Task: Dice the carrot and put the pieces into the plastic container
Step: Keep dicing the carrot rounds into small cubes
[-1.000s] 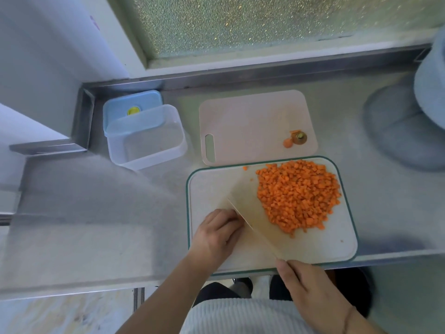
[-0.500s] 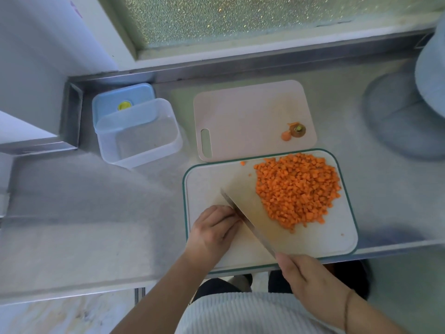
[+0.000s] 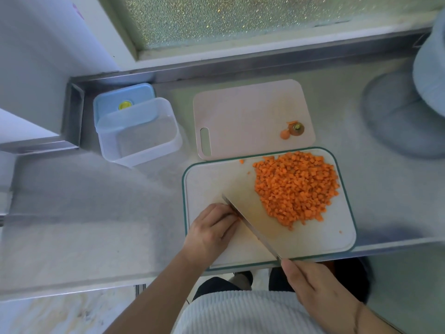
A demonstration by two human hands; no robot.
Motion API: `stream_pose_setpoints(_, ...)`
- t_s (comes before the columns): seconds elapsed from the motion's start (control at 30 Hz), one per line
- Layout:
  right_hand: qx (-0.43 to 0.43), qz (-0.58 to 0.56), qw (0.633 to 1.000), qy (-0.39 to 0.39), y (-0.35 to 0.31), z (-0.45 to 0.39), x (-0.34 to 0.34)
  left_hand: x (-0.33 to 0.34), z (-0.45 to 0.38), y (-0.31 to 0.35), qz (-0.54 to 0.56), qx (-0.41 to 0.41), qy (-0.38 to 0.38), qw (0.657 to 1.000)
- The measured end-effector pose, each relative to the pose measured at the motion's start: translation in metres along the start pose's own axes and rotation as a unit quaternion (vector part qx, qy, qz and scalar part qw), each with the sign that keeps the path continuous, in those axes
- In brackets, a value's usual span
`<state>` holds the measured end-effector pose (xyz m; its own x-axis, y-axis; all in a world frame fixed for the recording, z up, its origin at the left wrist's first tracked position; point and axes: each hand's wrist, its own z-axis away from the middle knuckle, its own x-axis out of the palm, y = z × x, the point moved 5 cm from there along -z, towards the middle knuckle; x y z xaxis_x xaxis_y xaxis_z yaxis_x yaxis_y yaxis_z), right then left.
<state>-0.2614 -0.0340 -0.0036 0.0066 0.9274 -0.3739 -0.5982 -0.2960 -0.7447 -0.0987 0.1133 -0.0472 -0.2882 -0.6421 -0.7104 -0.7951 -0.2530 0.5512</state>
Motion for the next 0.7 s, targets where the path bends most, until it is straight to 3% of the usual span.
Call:
stream_pose_setpoints(0.13,0.030,0.017,0.999,-0.013,0.010,0.004,0.003,0.001,0.004,0.001,-0.006,-0.002,-0.005,1.000)
stream_pose_setpoints(0.47,0.001,0.031,0.998,-0.060,-0.002,-0.012,0.012,0.000,0.005,-0.001,0.006,-0.012,0.011,1.000)
stream_pose_setpoints(0.7,-0.031,0.044,0.998,-0.024,-0.018,-0.029,0.014,-0.002,0.004,0.001,0.009,-0.011,-0.009,1.000)
